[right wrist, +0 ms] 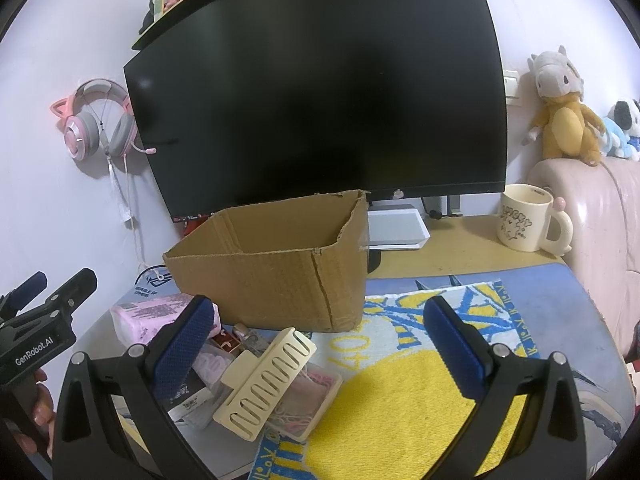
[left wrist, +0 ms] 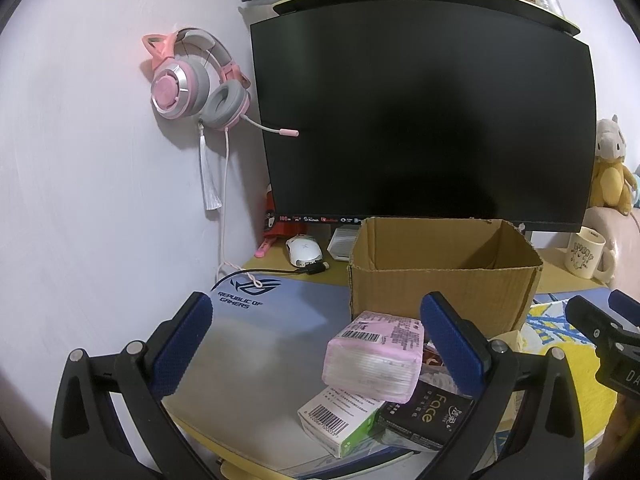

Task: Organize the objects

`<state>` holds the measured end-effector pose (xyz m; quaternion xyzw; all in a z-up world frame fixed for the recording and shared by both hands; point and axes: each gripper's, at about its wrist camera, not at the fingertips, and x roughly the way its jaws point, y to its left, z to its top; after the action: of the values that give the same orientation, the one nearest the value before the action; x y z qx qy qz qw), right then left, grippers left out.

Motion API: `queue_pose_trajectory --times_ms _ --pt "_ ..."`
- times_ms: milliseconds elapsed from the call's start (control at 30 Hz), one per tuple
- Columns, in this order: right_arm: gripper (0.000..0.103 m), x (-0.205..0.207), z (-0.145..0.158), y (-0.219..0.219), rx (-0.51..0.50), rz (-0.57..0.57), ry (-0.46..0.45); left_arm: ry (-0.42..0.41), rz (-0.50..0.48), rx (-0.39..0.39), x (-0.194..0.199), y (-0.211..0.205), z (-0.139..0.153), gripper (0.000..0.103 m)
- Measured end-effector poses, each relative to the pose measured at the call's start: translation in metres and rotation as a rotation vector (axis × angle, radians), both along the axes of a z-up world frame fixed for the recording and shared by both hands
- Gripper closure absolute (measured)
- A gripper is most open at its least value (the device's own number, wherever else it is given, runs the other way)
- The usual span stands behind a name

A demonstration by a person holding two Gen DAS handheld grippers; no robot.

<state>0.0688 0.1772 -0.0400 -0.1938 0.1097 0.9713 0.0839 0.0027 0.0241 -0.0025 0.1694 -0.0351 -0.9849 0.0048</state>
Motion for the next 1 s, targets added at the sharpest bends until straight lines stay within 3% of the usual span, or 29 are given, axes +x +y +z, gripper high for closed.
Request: queue_pose_trajectory --times_ms 1000 --pt "0.000 0.0000 -0.0011 -0.0080 0.014 0.026 0.004 0.013 0.007 -0.008 0.0033 0.0030 0.0013 0.000"
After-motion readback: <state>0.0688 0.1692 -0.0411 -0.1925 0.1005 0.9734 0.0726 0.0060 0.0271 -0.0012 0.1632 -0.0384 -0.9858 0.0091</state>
